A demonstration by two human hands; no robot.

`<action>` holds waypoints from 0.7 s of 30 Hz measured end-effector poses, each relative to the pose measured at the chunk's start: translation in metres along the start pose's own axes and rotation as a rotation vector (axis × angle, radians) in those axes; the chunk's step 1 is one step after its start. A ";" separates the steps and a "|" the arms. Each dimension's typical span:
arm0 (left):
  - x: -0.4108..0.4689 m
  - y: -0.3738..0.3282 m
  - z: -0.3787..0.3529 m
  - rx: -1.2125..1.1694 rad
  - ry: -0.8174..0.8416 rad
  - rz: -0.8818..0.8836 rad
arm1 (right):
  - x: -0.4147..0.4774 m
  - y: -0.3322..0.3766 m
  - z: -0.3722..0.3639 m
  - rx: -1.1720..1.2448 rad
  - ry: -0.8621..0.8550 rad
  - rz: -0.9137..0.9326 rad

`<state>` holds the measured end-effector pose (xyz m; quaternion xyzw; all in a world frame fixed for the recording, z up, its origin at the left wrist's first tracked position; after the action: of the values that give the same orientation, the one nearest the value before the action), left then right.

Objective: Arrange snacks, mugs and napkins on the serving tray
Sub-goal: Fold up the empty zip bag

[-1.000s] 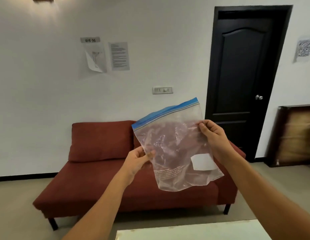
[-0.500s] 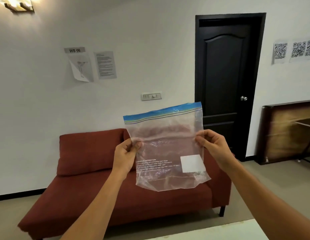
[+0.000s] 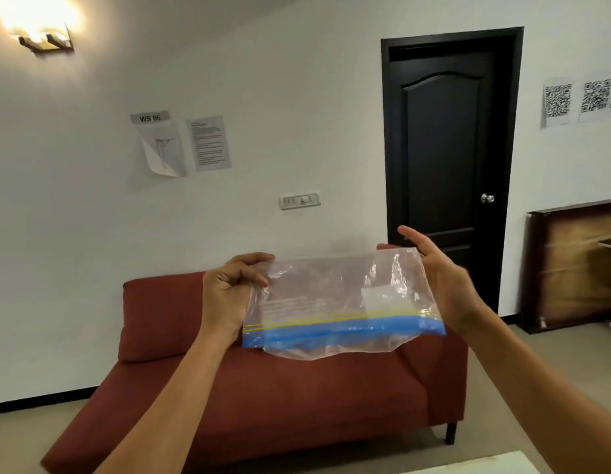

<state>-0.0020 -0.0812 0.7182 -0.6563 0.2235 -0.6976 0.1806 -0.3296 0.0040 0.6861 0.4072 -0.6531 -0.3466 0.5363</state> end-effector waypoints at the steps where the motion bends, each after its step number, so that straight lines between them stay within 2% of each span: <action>1: 0.002 -0.004 0.001 0.024 -0.026 -0.029 | 0.002 -0.004 -0.002 0.044 0.043 -0.074; 6: 0.001 -0.028 -0.004 0.189 -0.055 -0.230 | 0.009 -0.022 -0.004 0.072 0.154 -0.252; 9: -0.001 -0.035 -0.007 0.280 -0.041 -0.327 | 0.019 -0.019 0.000 -0.245 0.116 -0.206; 11: -0.002 -0.036 -0.009 0.335 -0.011 -0.356 | 0.024 -0.017 0.002 -0.358 0.070 -0.158; 12: 0.000 -0.031 -0.009 0.334 0.023 -0.319 | 0.026 -0.016 0.003 -0.363 0.058 -0.138; 14: 0.003 -0.006 -0.013 0.246 0.178 -0.092 | 0.028 -0.009 0.005 -0.378 0.031 -0.105; 16: -0.005 0.029 -0.021 0.201 0.501 0.215 | 0.034 0.002 0.005 -0.461 0.016 -0.061; 18: -0.024 0.051 -0.020 0.272 0.801 0.458 | 0.041 0.013 -0.006 -0.607 0.064 -0.010; 19: -0.028 0.052 -0.023 0.283 0.869 0.502 | 0.045 0.018 -0.016 -0.681 0.106 0.011; 21: -0.025 0.041 -0.047 0.268 0.878 0.467 | 0.051 0.025 -0.040 -0.820 0.198 0.037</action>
<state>-0.0486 -0.0985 0.6726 -0.2054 0.3273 -0.8710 0.3033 -0.2994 -0.0324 0.7370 0.1795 -0.4137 -0.5273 0.7201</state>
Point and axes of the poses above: each hand's wrist, its own x-axis towards the middle knuckle, its own z-axis out of the back of the hand, y = z × x, the point moved 10 cm from there along x, towards the middle knuckle, and after that the axes turned 6 degrees about -z, right-handed, at the moved point
